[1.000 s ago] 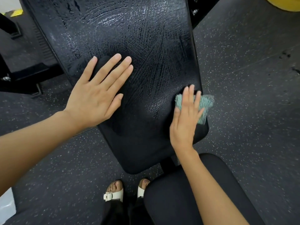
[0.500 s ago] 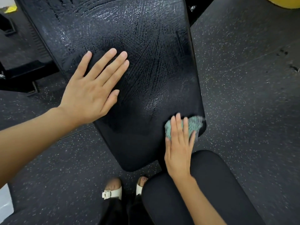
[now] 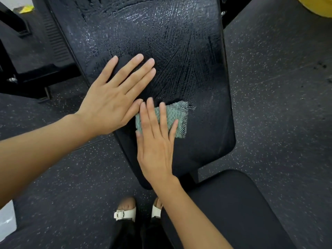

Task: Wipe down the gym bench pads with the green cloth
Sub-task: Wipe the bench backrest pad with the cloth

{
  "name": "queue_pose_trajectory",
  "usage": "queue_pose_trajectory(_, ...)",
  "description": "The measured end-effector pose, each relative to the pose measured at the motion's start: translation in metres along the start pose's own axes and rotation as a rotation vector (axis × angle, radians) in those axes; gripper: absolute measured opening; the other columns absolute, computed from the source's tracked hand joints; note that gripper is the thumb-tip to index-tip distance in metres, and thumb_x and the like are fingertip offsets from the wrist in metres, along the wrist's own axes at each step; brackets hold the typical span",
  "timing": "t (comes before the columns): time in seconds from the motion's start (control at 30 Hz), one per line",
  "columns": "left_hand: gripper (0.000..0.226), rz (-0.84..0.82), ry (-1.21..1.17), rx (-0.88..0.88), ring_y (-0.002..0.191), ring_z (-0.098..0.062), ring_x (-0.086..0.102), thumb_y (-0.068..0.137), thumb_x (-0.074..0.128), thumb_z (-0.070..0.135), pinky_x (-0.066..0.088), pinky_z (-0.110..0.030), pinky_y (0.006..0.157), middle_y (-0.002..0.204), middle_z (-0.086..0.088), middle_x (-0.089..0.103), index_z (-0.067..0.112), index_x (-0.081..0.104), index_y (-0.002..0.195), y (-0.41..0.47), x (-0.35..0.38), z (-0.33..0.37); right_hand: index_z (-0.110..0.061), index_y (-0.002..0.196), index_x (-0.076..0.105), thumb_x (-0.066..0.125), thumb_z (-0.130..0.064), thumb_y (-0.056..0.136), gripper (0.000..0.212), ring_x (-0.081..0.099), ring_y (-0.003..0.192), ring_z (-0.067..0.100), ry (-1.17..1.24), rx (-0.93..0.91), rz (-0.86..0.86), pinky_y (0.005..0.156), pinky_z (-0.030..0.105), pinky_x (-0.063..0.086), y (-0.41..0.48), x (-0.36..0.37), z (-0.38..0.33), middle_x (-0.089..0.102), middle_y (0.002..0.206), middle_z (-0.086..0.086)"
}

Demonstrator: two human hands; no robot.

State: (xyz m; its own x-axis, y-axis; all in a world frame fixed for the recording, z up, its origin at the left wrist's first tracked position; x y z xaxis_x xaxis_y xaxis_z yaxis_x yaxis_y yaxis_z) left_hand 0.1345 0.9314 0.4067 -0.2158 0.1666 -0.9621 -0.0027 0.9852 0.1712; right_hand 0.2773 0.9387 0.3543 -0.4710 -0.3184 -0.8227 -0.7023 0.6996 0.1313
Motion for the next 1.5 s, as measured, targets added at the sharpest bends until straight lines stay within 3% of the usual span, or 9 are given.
queue_pose_trajectory(0.1, 0.060, -0.014, -0.011, 0.034, 0.151, -0.026, 0.009, 0.101, 0.027, 0.031, 0.007, -0.049, 0.120, 0.164, -0.006, 0.010, 0.009, 0.014, 0.155, -0.005, -0.001, -0.001, -0.024, 0.153, 0.013, 0.039, -0.033, 0.100, 0.059, 0.002, 0.150, 0.013, -0.138, -0.204, -0.065, 0.120, 0.046, 0.002, -0.007, -0.011, 0.030, 0.008, 0.160, -0.008)
queue_pose_trajectory(0.17, 0.060, -0.030, -0.012, 0.055, 0.151, -0.026, 0.009, 0.100, 0.027, 0.030, 0.008, -0.050, 0.120, 0.164, -0.006, 0.011, 0.009, 0.014, 0.155, -0.014, -0.002, -0.001, -0.027, 0.153, 0.015, 0.040, -0.037, 0.099, 0.060, 0.004, 0.149, 0.010, -0.259, -0.207, -0.042, 0.118, 0.049, 0.000, -0.003, -0.022, 0.057, 0.011, 0.160, -0.008)
queue_pose_trajectory(0.3, 0.060, -0.059, -0.021, 0.063, 0.151, -0.027, 0.010, 0.101, 0.027, 0.031, 0.008, -0.049, 0.121, 0.163, -0.006, 0.012, 0.009, 0.014, 0.155, -0.041, 0.002, 0.004, -0.028, 0.153, 0.011, 0.028, -0.043, 0.101, 0.057, 0.002, 0.149, 0.009, -0.295, -0.017, 0.044, 0.116, 0.060, -0.001, 0.010, -0.044, 0.103, 0.007, 0.160, -0.011)
queue_pose_trajectory(0.53, 0.059, -0.064, -0.036, 0.050, 0.151, -0.023, 0.009, 0.102, 0.025, 0.033, 0.005, -0.045, 0.121, 0.164, -0.003, 0.010, 0.011, 0.012, 0.156, -0.058, 0.008, 0.008, -0.021, 0.152, 0.022, 0.022, -0.034, 0.102, 0.052, 0.000, 0.148, 0.009, 0.135, 0.399, 0.346, 0.115, 0.057, 0.004, 0.009, -0.019, 0.068, 0.015, 0.161, -0.006)
queue_pose_trajectory(0.8, 0.059, -0.046, -0.061, 0.075, 0.151, -0.023, 0.008, 0.102, 0.024, 0.033, 0.003, -0.044, 0.121, 0.164, -0.004, 0.010, 0.011, 0.012, 0.156, -0.058, 0.009, 0.006, -0.025, 0.154, 0.014, 0.019, -0.038, 0.104, 0.052, 0.001, 0.150, 0.015, 0.099, 0.225, 0.076, 0.118, 0.050, 0.005, -0.063, 0.035, -0.018, 0.005, 0.162, -0.011)
queue_pose_trajectory(0.97, 0.059, -0.048, -0.054, 0.098, 0.151, -0.023, 0.006, 0.103, 0.024, 0.033, 0.004, -0.045, 0.121, 0.164, -0.003, 0.008, 0.011, 0.011, 0.156, -0.059, 0.009, 0.006, -0.027, 0.154, 0.009, 0.030, -0.027, 0.102, 0.056, 0.007, 0.150, 0.016, -0.053, -0.008, -0.050, 0.112, 0.054, 0.022, -0.108, 0.037, 0.015, 0.004, 0.162, -0.011)
queue_pose_trajectory(1.23, 0.058, -0.036, -0.094, 0.098, 0.151, -0.021, 0.006, 0.103, 0.023, 0.031, 0.004, -0.045, 0.121, 0.164, -0.003, 0.008, 0.011, 0.011, 0.156, -0.060, 0.009, 0.005, -0.020, 0.154, 0.012, 0.024, -0.029, 0.104, 0.052, 0.000, 0.150, 0.018, 0.097, 0.327, 0.099, 0.113, 0.060, 0.022, -0.096, 0.039, 0.005, 0.008, 0.163, -0.003)
queue_pose_trajectory(1.37, 0.057, -0.042, -0.099, 0.126, 0.151, -0.022, 0.006, 0.103, 0.021, 0.030, 0.003, -0.044, 0.121, 0.164, -0.005, 0.009, 0.010, 0.012, 0.156, -0.059, 0.008, 0.003, -0.018, 0.154, 0.015, 0.026, -0.030, 0.103, 0.053, -0.003, 0.150, 0.015, 0.106, 0.285, 0.132, 0.118, 0.056, 0.007, -0.047, 0.043, -0.037, 0.007, 0.163, -0.003)
queue_pose_trajectory(1.5, 0.057, -0.035, -0.090, 0.118, 0.151, -0.022, 0.007, 0.103, 0.022, 0.030, 0.003, -0.043, 0.121, 0.164, -0.005, 0.009, 0.010, 0.012, 0.156, -0.060, 0.008, 0.003, -0.020, 0.153, 0.011, 0.038, -0.024, 0.101, 0.059, 0.002, 0.150, 0.017, 0.009, 0.158, 0.121, 0.118, 0.056, 0.013, -0.046, 0.043, -0.038, 0.007, 0.162, -0.006)
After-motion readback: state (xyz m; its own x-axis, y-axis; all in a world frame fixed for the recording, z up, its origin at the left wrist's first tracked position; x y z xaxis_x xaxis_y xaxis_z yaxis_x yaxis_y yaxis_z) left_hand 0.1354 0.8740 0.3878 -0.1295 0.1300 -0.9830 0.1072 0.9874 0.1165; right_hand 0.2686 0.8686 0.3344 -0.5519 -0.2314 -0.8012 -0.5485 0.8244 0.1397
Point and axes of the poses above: each hand's wrist, its own y-axis towards the middle knuckle, its own x-axis out of the palm, z = x × y, the point moved 3 cm from there along y, towards the middle knuckle
